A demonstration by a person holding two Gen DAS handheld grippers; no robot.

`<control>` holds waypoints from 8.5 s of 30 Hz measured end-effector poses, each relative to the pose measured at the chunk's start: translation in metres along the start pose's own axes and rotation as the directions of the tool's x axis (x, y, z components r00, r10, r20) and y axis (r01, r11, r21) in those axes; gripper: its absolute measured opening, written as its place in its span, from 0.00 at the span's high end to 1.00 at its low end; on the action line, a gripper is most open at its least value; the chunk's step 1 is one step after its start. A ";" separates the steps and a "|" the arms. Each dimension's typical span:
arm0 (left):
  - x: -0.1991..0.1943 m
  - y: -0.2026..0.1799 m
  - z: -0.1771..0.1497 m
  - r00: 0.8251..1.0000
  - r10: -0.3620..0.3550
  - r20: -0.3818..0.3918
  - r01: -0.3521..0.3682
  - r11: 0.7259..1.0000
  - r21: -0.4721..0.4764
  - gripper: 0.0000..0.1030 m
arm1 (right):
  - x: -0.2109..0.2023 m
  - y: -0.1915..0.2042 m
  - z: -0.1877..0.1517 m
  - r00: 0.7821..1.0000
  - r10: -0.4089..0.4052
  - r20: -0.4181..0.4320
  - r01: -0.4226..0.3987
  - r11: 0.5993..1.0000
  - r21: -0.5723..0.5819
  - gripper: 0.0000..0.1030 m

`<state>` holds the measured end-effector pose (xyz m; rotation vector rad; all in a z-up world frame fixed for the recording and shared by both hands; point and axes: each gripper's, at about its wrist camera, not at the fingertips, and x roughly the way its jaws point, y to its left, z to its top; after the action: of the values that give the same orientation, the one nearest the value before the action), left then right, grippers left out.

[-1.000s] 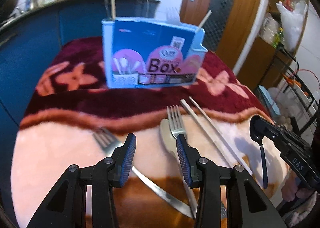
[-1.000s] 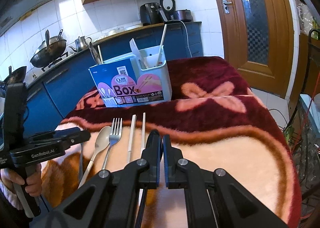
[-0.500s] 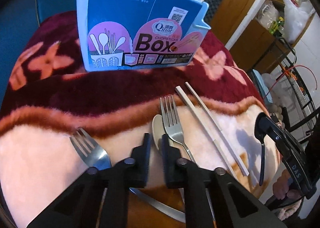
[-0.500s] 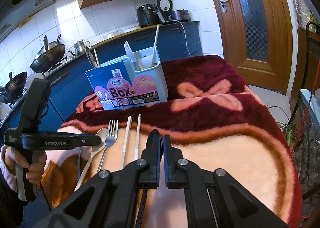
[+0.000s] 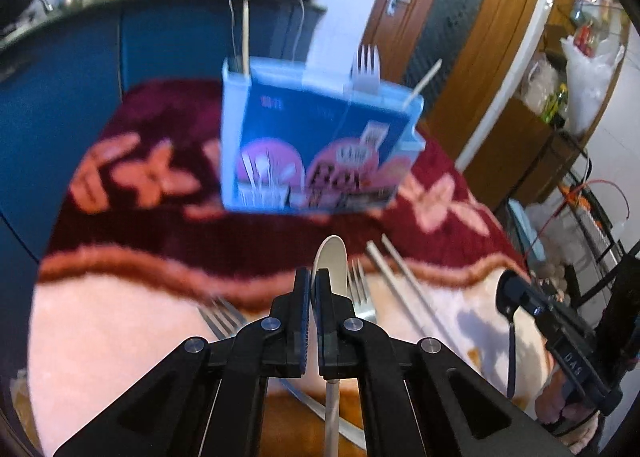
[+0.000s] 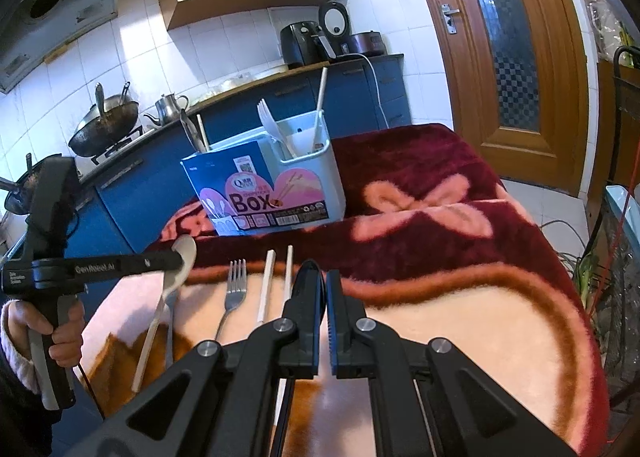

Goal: Organize utensils
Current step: 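Carry spoon and white chopstick to the Box caddy and release both inside it, then move both tools back down over the remaining cutlery on the blanket, then grasp a silver fork with the left tool while the right tool grasps a white chopstick, then carry fork and white chopstick to the Box caddy and release both inside it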

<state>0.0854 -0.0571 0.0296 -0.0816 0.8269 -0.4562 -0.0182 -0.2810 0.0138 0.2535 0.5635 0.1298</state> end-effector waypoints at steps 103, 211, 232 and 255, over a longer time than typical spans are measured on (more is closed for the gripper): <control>-0.016 0.027 0.062 0.935 0.102 0.340 -0.093 0.995 -0.044 0.63 | 0.070 0.040 0.131 0.976 -0.099 0.193 0.121 0.987 -0.108 0.81; -0.040 0.042 -0.028 0.973 -0.096 0.211 0.129 0.981 -0.145 0.98 | 0.109 0.044 0.025 0.859 -0.076 -0.507 -0.034 0.979 -0.203 0.84; -0.068 0.034 0.015 0.936 -0.096 0.339 0.131 0.988 -0.082 0.99 | 0.076 0.025 0.040 0.930 0.057 -0.364 -0.075 0.997 -0.034 0.94; -0.100 0.013 0.119 0.820 0.092 0.565 -0.108 0.994 -0.004 0.99 | 0.002 0.020 0.031 0.999 0.032 0.016 -0.031 0.999 -0.014 0.94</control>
<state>0.1178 -0.0159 0.1767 -0.1394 0.2341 -0.3162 -0.0011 -0.2674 0.0437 0.2502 0.5427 0.1618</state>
